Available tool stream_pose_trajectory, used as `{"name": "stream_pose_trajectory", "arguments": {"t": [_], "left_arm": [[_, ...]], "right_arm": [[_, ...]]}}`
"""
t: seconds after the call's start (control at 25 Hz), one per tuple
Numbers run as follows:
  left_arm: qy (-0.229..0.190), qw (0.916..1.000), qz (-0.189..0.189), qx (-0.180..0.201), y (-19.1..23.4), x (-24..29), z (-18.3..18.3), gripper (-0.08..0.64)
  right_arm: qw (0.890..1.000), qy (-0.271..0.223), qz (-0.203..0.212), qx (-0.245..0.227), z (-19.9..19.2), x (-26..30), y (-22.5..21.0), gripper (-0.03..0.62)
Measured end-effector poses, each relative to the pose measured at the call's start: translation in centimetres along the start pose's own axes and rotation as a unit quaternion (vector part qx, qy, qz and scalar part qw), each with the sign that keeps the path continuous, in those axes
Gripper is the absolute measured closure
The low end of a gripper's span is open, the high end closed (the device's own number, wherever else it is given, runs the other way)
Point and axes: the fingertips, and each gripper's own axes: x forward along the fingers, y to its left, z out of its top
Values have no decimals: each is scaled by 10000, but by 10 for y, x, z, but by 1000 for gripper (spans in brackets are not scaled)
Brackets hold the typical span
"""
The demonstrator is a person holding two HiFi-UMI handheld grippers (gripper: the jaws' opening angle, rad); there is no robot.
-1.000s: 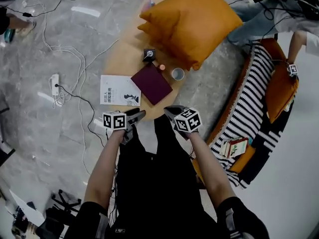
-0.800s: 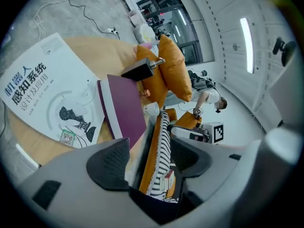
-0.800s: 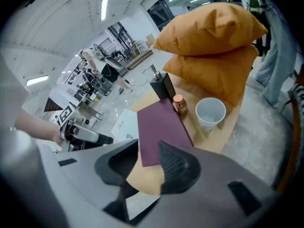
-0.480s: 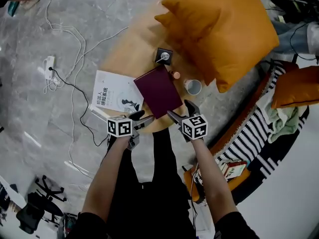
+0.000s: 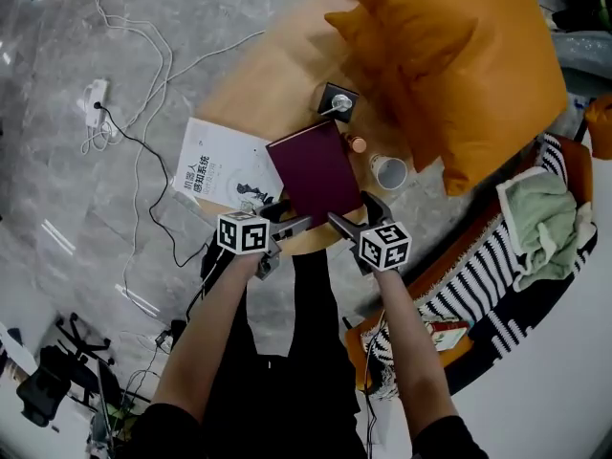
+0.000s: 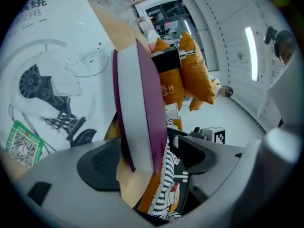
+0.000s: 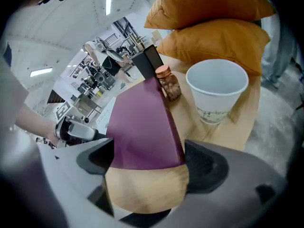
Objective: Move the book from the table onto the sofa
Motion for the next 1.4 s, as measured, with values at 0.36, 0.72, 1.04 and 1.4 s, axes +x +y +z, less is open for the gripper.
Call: {"name": "stream_pose_trajectory", "arguments": {"t": [0.36, 0.72, 1.04, 1.4], "left_arm": [[-183, 9998, 74, -43, -2, 10, 6, 189], [-381, 9990, -55, -247, -1, -5, 10, 189], [-362, 9987, -239, -252, -17, -35, -6, 189], [-235, 9994, -234, 31, 8, -73, 7, 274]], "right_arm": [[9998, 103, 107, -135, -7, -5, -4, 150], [9964, 376, 749, 158, -32, -8, 15, 158], [9909, 649, 1178, 67, -41, -2, 30, 169], [9862, 656, 1516, -64, -33, 27, 72, 170]]}}
